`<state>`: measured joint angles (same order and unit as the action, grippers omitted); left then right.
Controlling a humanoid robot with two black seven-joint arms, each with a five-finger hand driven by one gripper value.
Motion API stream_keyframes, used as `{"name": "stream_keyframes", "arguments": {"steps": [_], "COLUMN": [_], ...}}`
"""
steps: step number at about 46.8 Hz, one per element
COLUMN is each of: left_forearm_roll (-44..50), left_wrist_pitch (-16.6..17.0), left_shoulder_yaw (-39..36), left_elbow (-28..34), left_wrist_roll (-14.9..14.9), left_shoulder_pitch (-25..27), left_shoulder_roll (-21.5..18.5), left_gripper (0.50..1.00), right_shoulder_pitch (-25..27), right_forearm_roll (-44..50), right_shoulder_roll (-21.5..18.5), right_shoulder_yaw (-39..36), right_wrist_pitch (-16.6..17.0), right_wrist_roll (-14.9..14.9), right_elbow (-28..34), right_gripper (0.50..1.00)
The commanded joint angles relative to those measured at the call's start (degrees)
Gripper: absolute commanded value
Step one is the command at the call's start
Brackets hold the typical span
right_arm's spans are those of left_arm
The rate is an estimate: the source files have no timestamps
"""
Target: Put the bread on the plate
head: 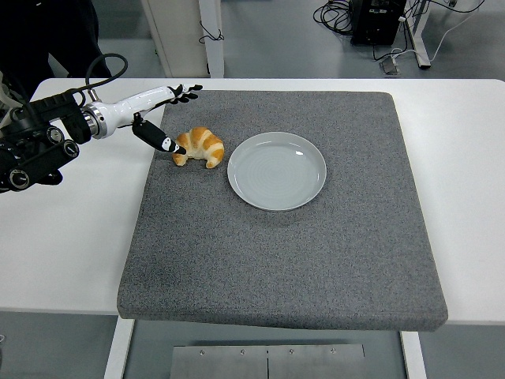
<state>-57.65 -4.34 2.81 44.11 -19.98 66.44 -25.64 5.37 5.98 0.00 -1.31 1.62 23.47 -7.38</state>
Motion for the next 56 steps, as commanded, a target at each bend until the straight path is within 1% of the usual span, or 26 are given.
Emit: {"name": "stream_keyframes", "arguments": {"steps": [1,6,15,22,27,33,37,46,54,56], "left_forearm_roll": [-1.67,-2.55,-2.55,-2.64,-2.64,-2.55,-2.55,-2.55,-2.64,-2.73], "left_wrist_pitch": [0.91,3.37,4.25,8.02,9.79,10.14,10.40,10.67,10.67,10.67], "left_shoulder_yaw": [0.00,-0.09,-2.28,-5.71,-7.03,-7.03,-7.03,-7.12,-7.20,-7.64], "left_elbow": [-0.08,-0.17,-0.78,-0.87,-1.40,-3.94,-5.35,-6.32,-6.41,-6.41], "left_wrist_roll": [0.03,0.03,0.03,0.03,0.03,0.12,0.12,0.12,0.12,0.12], "left_shoulder_pitch": [-0.09,-0.44,-0.35,-0.18,-0.17,-0.26,-0.44,-0.70,-0.79,-0.79], "left_shoulder_roll": [0.68,1.47,2.35,2.79,3.49,4.89,5.69,6.92,7.36,7.62], "left_gripper": [0.968,0.968,0.968,0.968,0.968,0.963,0.949,0.928,0.892,0.869], "right_shoulder_pitch": [-0.01,-0.01,-0.01,-0.01,0.08,-0.01,-0.01,0.08,-0.01,0.00], "right_forearm_roll": [0.00,0.00,0.00,0.00,0.00,0.00,0.00,0.00,0.00,0.00], "right_shoulder_roll": [0.00,0.00,0.00,0.00,0.00,0.00,0.00,0.00,0.00,0.00], "right_shoulder_yaw": [0.00,0.00,0.00,0.00,0.00,0.00,0.00,0.00,0.00,0.00], "right_wrist_pitch": [-0.04,0.05,-0.04,0.05,-0.04,-0.04,0.05,0.05,0.05,-0.04], "right_wrist_roll": [0.00,0.00,0.00,0.00,0.00,0.00,0.00,0.00,0.00,0.00], "right_elbow": [0.00,0.00,0.00,0.00,0.00,0.00,0.00,0.00,0.00,0.00], "right_gripper": [1.000,1.000,1.000,1.000,1.000,1.000,1.000,1.000,1.000,1.000]}}
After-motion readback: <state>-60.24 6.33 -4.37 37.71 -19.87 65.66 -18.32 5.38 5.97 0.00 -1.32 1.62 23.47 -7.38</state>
